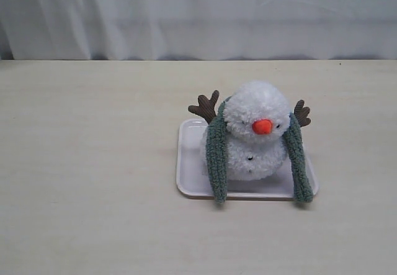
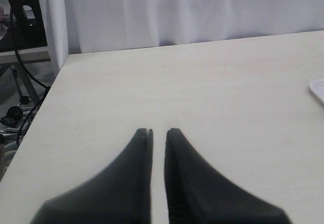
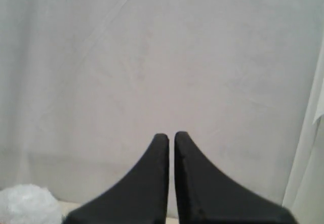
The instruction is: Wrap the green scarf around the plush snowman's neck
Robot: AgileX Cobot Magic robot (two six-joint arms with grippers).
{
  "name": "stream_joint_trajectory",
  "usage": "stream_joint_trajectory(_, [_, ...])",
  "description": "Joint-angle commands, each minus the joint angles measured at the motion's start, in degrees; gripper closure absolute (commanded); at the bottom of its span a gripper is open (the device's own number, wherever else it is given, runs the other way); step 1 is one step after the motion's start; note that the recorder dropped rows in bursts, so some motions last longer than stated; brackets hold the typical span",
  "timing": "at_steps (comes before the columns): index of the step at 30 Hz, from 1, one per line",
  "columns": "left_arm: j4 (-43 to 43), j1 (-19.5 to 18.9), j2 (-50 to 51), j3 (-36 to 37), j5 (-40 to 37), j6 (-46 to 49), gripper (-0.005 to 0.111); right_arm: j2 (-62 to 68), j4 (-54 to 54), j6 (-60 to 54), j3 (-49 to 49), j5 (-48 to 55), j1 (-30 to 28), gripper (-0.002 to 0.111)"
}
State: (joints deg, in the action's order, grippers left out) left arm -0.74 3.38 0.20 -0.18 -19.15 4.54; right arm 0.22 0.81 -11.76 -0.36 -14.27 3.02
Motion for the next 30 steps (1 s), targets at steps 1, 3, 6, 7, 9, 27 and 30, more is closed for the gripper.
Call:
stream_joint_trajectory(1, [0.0,0.0,-0.2,0.2,0.6,0.1,0.096,-0.2,-0.2,-0.9,0.4,5.5,-0.3,0.104])
stream_joint_trajectory(3, [0.0,0.0,-0.2,0.2,0.6,0.1,0.096,-0.2,-0.5,-0.9,0.4,7.8,-0.3,0.104])
stream_joint_trajectory(6, [0.0,0.0,-0.2,0.2,0.6,0.1,0.096,-0.2,-2.3,0.5,0.4,10.9,-0.3,0.104])
stream_joint_trajectory(7, [0.0,0.0,-0.2,0.2,0.6,0.1,0.096,-0.2,-3.1,1.7,0.4,11.9,-0.4,0.104])
stream_joint_trajectory(9, [0.0,0.0,-0.2,0.2,0.6,0.1,0.096,-0.2,-4.1,4.1,0.4,13.7,-1.0,0.104])
stream_joint_trajectory(27, [0.0,0.0,-0.2,0.2,0.6,0.1,0.096,-0.2,-5.0,11.0,0.4,31.7,-2.9,0.104])
stream_joint_trajectory(30, [0.0,0.0,-0.2,0.2,0.6,0.1,0.096,-0.2,-5.4,12.2,0.4,32.2,-2.9,0.104])
